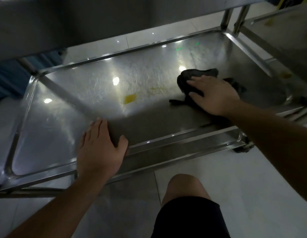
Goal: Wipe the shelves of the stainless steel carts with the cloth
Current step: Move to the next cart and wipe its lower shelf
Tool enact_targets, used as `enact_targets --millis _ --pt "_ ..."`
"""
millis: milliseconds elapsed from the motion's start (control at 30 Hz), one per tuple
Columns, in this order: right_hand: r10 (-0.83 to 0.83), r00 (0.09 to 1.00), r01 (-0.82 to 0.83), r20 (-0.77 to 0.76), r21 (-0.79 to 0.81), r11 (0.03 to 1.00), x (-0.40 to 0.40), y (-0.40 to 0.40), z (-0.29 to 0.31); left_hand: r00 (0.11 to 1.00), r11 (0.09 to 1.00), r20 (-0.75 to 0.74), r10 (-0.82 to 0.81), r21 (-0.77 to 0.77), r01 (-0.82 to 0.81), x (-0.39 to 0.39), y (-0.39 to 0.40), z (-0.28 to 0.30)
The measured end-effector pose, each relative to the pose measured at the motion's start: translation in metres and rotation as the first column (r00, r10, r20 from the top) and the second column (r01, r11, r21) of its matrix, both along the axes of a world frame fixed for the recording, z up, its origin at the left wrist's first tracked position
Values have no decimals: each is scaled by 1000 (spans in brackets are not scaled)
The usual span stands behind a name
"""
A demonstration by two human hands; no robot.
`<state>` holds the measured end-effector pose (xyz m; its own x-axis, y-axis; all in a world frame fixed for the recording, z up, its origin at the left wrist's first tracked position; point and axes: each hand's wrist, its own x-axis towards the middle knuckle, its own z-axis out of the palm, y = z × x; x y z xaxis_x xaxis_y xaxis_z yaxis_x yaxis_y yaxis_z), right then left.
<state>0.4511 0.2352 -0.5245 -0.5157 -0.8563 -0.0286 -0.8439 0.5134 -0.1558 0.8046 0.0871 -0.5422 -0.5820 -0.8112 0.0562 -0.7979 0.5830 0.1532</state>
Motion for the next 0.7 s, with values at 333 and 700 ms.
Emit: enact_targets --millis 333,700 --pt "-542 840 541 29 40 840 -138 21 -1 999 1000 36 13 -6 -13 -5 6 -2" --pt "148 988 -148 36 8 989 22 -130 8 1000 1000 17 7 -7 -7 -1 3 -1"
